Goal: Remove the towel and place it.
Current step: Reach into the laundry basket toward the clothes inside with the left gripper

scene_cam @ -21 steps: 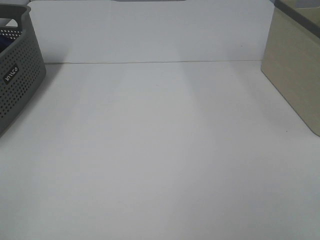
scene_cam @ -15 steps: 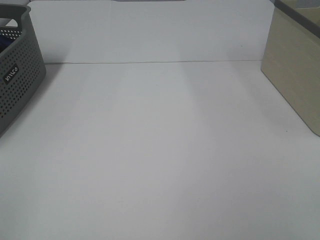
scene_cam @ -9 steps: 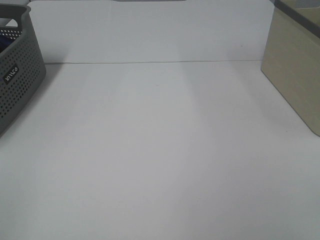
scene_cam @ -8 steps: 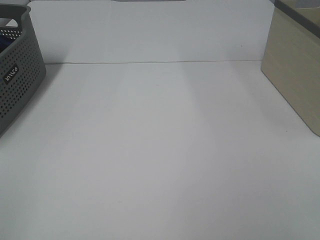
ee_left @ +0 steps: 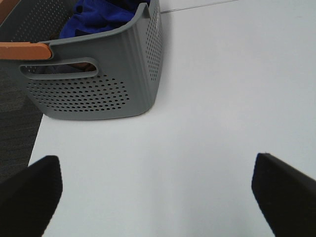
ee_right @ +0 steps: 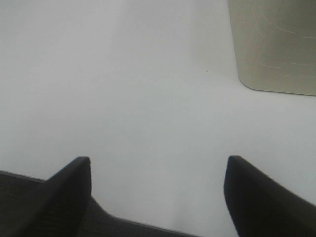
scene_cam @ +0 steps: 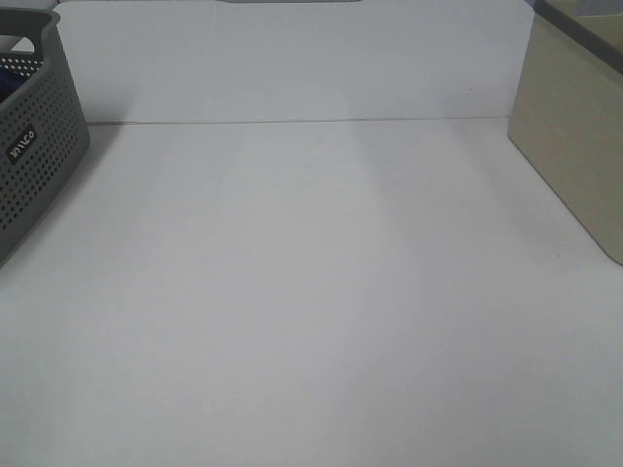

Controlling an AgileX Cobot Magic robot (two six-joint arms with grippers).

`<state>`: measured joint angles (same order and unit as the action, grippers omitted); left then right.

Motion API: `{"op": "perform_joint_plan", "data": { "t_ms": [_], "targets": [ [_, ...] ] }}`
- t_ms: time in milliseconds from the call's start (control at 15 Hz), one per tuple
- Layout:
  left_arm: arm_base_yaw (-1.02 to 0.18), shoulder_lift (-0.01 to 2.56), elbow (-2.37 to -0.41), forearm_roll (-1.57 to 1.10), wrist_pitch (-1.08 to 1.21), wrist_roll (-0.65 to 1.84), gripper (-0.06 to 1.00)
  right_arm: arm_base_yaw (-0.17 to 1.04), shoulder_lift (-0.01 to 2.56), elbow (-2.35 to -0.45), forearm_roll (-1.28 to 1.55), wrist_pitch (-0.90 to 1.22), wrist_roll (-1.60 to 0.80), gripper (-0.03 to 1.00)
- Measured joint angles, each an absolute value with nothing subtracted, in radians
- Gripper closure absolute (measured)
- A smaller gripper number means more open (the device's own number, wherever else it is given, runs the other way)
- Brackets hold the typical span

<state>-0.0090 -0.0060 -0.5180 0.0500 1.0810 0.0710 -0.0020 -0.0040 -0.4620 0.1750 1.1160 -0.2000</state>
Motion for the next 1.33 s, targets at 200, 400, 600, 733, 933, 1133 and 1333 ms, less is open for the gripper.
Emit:
{"op": "perform_joint_plan", "data": {
  "t_ms": [200, 400, 600, 733, 933, 1133, 1333],
  "targets": [
    [-0.009, -0.006, -0.518, 0.050, 1.081, 0.071, -0.04, -0.002, -0.004, -0.462, 0.175, 1.116, -0.200, 0.23],
    [-0.009, -0.006, -0.518, 0.050, 1.081, 0.071, -0.04, -0.002, -0.004, -0.462, 0.175, 1.116, -0.200, 0.23],
    [-0.009, -0.006, -0.518, 0.050, 1.081, 0.071, -0.04, -0.002, -0.004, -0.462, 0.175, 1.116, -0.200, 0.23],
    [-0.009, -0.006, -0.518, 0.050, 1.081, 0.071, -0.04, -0.002, -0.004, -0.462, 0.175, 1.116, -0.200, 0.23],
    [-0.009, -0.006, -0.518, 0.050, 1.081, 0.071, -0.04, -0.002, -0.004, -0.462, 0.175, 1.116, -0.200, 0.23],
    [-0.009, -0.006, -0.518, 0.050, 1.081, 0.071, -0.04, -0.002, -0.004, -0.462, 0.175, 1.116, -0.200, 0.23],
    [-0.009, -0.006, -0.518, 0.050, 1.081, 0.071, -0.04, -0.002, -0.004, -0.462, 0.175, 1.116, -0.200, 0.23]
  ]
}}
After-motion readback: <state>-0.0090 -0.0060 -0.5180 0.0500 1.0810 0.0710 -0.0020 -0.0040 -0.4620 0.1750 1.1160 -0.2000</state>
